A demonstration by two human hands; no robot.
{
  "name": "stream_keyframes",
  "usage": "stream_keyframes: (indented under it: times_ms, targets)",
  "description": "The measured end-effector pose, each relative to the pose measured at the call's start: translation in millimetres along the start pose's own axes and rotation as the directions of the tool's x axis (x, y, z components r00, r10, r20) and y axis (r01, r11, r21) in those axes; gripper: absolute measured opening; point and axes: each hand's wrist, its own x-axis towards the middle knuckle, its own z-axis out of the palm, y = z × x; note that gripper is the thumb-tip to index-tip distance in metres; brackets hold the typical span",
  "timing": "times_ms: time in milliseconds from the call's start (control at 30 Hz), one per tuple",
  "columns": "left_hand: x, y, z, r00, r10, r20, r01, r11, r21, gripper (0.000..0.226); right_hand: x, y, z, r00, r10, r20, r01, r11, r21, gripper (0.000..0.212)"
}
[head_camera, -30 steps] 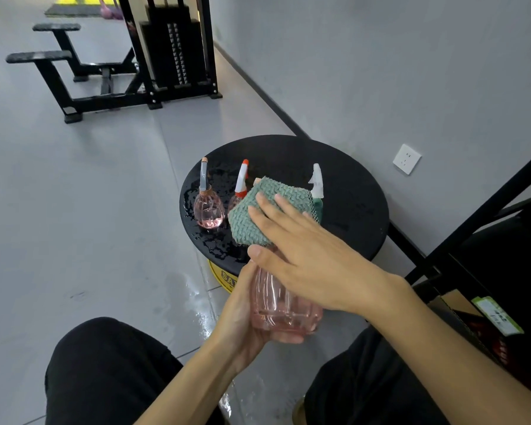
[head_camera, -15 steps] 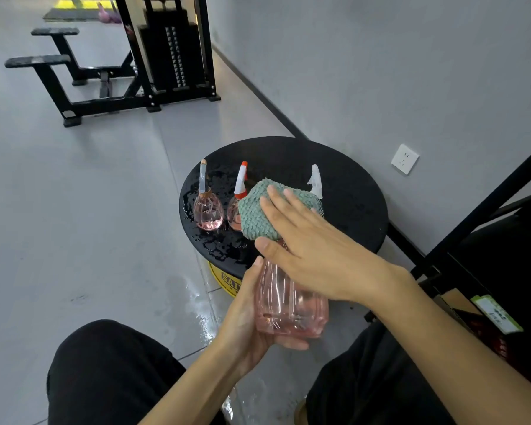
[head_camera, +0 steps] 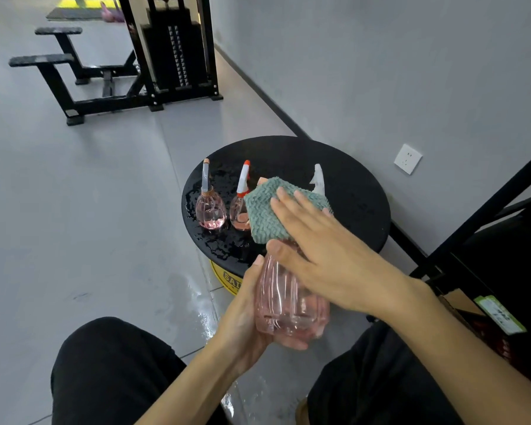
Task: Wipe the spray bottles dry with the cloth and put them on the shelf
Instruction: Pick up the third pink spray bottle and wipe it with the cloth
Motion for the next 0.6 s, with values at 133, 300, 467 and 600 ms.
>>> stream_keyframes:
  times_ms: [133, 300, 467, 600]
  targets:
    - [2.3, -4.6, 4.9, 0.999, -0.024, 0.028, 0.025, 0.999, -0.045, 0.062, 18.1, 9.4, -6.3, 0.996, 0.047, -0.070, -0.040, 0.995, 0.090, 0.085]
    - [2.2, 1.4, 1.4, 1.000, 0.019, 0.022, -0.017, 0.996, -0.087, 0.056, 6.3, 6.8, 1.6, 0.997, -0.043, -0.069, 0.055, 0.984, 0.168, 0.082]
    - [0.2, 1.9, -1.1, 0.999, -0.001, 0.051, 0.006, 0.996, -0.086, 0.056, 4.8, 8.6, 0.6, 0.996, -0.047, -0.078, 0.060, 0.984, 0.165, 0.080]
    - [-1.3, -4.4, 2.8, 0.996, -0.026, 0.081, 0.032, 0.997, -0.064, 0.058, 23.9, 19.4, -6.5, 0.991, 0.051, -0.120, -0.028, 0.983, 0.184, 0.088]
